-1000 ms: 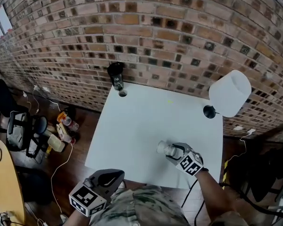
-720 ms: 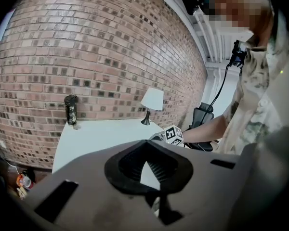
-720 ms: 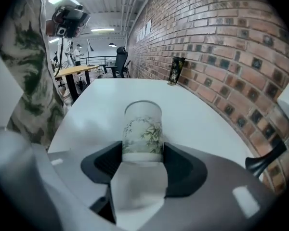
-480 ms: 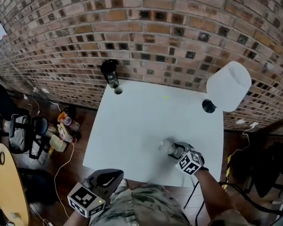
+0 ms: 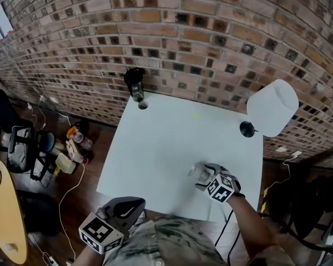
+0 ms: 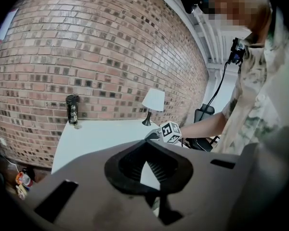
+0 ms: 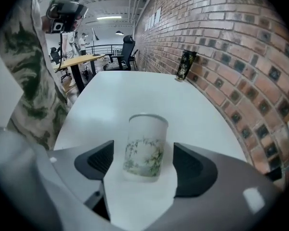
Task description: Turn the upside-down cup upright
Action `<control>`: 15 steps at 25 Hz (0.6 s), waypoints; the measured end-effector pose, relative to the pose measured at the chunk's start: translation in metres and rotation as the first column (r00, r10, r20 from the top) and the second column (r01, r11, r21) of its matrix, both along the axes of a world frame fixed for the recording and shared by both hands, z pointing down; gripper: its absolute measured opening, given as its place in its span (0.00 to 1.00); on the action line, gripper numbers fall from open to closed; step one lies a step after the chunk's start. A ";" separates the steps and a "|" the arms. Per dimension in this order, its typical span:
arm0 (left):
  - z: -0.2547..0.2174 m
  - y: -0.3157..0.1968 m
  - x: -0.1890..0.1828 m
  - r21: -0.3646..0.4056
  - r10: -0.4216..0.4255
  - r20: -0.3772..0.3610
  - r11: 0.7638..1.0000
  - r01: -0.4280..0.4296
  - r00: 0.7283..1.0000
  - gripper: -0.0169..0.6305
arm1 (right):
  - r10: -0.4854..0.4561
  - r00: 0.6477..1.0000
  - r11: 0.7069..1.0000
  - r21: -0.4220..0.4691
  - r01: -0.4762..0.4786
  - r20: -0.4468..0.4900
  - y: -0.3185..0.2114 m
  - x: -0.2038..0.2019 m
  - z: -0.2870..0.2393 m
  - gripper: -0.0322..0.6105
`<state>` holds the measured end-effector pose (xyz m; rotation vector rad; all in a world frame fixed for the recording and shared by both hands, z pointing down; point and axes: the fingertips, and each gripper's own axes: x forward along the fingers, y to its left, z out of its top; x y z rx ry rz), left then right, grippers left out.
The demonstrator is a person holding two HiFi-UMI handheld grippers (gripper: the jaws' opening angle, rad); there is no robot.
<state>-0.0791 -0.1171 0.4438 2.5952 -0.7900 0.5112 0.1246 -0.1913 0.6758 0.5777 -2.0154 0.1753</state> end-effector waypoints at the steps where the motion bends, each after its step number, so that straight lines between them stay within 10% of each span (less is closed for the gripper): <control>1: 0.000 0.000 -0.002 0.000 -0.004 -0.002 1.000 0.004 1.000 0.04 | -0.008 1.000 1.000 -0.010 0.008 -0.005 -0.006 -0.006 -0.004 0.65; 10: 0.002 0.003 -0.030 0.003 -0.057 -0.011 0.998 0.057 0.998 0.04 | -0.072 0.977 0.991 -0.122 0.048 -0.199 -0.037 -0.026 0.016 0.59; 15: 0.003 0.003 -0.048 0.003 -0.088 -0.021 0.996 0.088 0.996 0.04 | 0.024 0.997 1.000 -0.014 -0.025 -0.068 -0.047 -0.031 -0.009 0.58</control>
